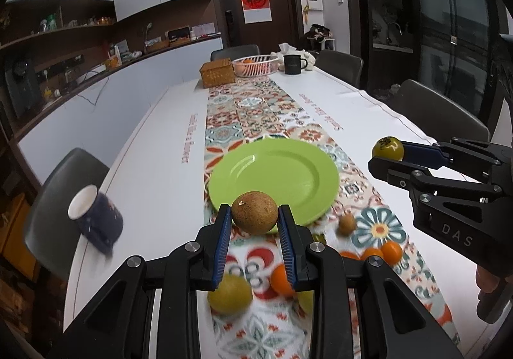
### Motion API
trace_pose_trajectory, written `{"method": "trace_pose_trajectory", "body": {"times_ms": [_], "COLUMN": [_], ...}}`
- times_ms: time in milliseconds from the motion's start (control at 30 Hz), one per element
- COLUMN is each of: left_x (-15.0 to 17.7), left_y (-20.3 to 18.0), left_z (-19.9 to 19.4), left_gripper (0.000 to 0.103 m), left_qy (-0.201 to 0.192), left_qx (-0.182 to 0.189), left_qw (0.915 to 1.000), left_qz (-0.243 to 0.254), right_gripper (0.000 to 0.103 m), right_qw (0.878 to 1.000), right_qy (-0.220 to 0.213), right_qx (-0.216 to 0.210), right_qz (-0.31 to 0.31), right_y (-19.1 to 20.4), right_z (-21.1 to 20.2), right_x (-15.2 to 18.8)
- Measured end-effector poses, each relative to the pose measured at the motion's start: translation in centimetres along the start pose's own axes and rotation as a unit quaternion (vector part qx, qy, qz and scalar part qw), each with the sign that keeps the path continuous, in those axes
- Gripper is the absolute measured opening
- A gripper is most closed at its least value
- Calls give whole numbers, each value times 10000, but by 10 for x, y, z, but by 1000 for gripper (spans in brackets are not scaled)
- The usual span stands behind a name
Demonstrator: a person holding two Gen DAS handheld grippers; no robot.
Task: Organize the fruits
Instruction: 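Carry both fruits onto the green plate and open both tools to release them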
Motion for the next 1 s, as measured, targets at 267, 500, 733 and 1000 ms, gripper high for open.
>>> {"method": "trace_pose_trajectory", "body": {"times_ms": [267,500,733,1000], "left_x": [-30,-47,-52,-42], "left_y": [13,22,28,30], "left_z": [38,70,116,164], "left_gripper": [30,30,30,30], "left_qy": [110,212,542,1020], "left_qx": [150,267,424,550], "left_qw": [9998,9994,9974,9930], "left_qz": [-56,-97,-190,-226], "right_gripper": [31,31,31,31], "right_qw": [10000,9997,9989,9957], "right_qy": [42,136,421,886], "right_qx": [-43,-198,-186,-248], "right_qz": [20,105,34,52], "right_y": [-10,-17,-19,-21], "right_z": [32,61,99,144], "right_x": [-27,-45,-52,-44]}}
Point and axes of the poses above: each gripper's, at about its wrist camera, not at the fingertips, and z roughly the way its jaws point, y to its left, x to its underside, the point moved 6 cm from there along z, roughly the way its jaws point, and after that the axes turned 3 degrees about -y, right-handed, at the moved point
